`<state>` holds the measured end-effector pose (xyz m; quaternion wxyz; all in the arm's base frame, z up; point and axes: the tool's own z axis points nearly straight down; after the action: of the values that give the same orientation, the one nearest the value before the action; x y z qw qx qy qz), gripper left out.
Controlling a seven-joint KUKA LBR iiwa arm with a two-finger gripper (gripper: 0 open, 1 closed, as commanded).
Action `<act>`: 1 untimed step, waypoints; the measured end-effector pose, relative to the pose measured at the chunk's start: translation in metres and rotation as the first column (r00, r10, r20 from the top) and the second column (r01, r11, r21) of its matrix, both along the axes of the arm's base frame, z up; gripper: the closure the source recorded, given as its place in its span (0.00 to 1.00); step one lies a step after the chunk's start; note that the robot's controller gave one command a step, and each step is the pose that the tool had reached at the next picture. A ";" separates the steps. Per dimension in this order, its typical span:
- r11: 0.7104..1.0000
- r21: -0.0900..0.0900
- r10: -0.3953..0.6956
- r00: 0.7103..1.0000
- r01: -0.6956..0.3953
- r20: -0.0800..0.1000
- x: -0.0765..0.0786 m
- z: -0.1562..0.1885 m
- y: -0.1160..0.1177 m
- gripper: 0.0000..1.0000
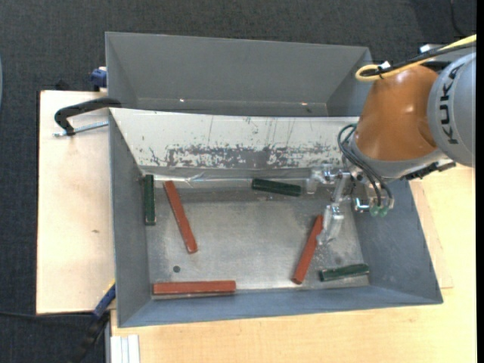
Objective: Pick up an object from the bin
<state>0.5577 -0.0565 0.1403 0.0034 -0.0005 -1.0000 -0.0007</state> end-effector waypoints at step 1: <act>1.000 -0.001 0.001 1.000 -0.001 0.008 0.002 0.004 0.000 0.00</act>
Offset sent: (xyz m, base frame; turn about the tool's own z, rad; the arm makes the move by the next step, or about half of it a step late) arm -0.0462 0.0279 -0.0703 -0.4515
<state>0.5597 -0.0564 0.1448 -0.0008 0.0000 -1.0000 -0.0004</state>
